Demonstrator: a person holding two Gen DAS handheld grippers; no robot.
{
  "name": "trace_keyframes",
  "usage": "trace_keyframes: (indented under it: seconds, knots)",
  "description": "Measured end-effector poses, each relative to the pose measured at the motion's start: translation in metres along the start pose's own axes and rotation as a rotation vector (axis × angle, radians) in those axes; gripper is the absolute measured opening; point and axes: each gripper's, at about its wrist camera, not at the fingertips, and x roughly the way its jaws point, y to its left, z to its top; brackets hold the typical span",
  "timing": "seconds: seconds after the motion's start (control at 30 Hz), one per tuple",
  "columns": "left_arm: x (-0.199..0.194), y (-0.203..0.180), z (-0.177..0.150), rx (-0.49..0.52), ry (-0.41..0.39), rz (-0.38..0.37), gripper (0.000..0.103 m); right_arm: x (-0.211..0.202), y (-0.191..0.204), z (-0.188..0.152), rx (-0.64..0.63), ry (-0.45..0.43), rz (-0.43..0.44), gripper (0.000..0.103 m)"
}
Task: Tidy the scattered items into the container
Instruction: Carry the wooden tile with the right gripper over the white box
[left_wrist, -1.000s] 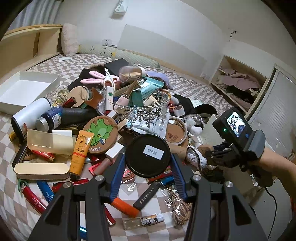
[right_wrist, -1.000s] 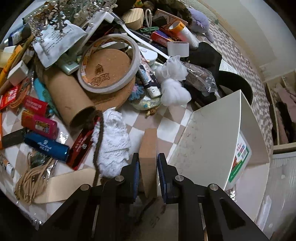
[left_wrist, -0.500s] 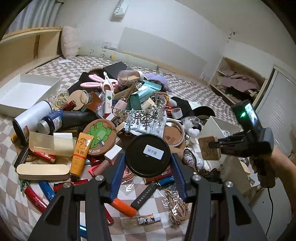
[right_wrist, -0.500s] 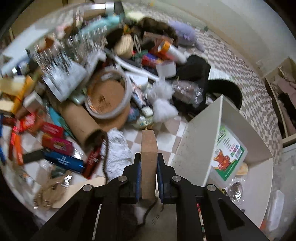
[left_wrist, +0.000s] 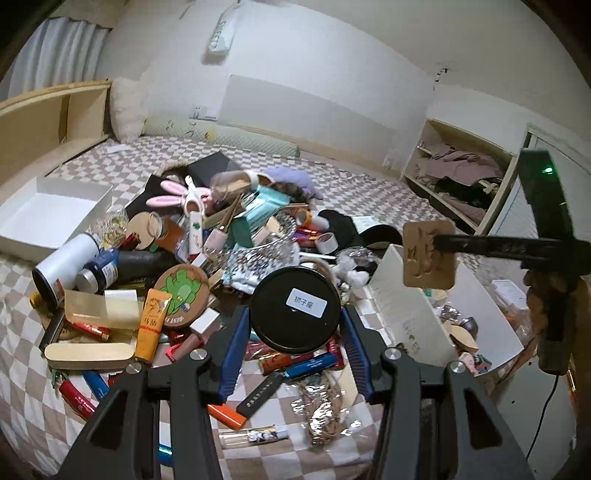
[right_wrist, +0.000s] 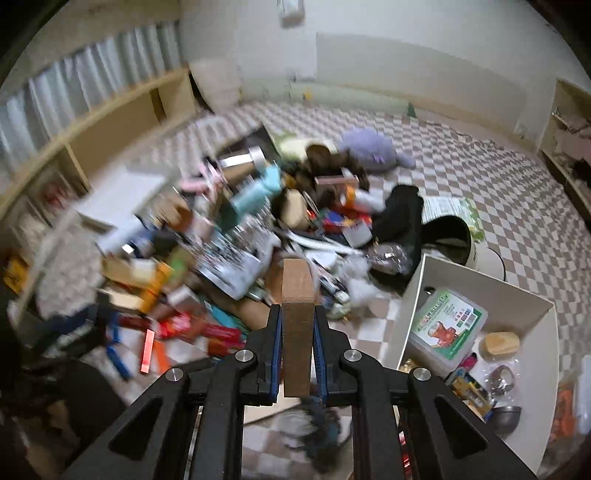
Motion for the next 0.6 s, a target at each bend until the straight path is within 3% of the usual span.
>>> trace_keyframes:
  seconds: [0.3, 0.6]
  knots:
    - [-0.008, -0.043, 0.011, 0.058, -0.018, -0.045, 0.049, -0.073, -0.024, -0.008, 0.086, -0.162, 0.075, 0.015]
    - [0.011, -0.095, 0.014, 0.116, 0.021, -0.13, 0.049, -0.1, -0.078, -0.029, 0.17, -0.192, 0.006, 0.015]
